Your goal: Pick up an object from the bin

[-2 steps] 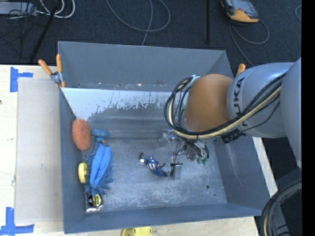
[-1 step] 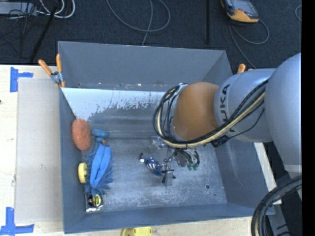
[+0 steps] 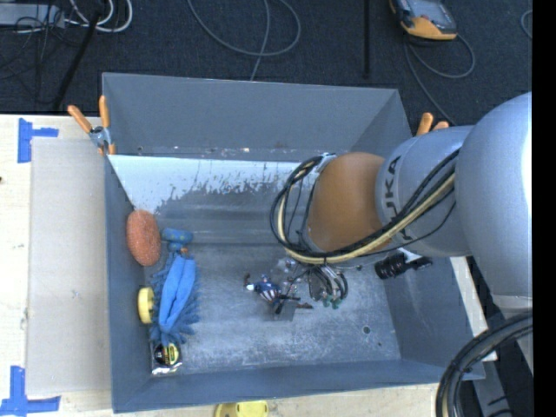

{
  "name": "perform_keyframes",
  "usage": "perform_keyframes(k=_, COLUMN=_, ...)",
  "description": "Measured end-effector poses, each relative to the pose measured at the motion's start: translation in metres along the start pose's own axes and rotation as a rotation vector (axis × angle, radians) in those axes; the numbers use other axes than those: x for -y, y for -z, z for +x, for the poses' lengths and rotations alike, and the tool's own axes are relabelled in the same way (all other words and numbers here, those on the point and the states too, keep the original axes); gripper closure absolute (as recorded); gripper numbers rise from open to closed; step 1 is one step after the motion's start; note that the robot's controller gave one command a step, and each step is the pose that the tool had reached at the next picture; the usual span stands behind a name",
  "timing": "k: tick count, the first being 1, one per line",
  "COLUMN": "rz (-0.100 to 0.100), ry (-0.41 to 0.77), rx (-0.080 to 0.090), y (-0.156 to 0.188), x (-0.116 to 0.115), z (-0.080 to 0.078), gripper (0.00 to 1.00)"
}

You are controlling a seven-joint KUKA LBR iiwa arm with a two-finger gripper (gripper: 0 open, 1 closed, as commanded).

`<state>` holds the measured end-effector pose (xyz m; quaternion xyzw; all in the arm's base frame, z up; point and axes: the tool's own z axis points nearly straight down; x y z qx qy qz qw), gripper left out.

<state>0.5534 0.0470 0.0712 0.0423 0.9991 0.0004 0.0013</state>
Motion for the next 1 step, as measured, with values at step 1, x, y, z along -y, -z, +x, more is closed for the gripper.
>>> perform_keyframes(k=1, rz=0.000, ry=0.000, rx=0.000, y=0.0000, x=0.0000, z=0.0000, gripper=1.00)
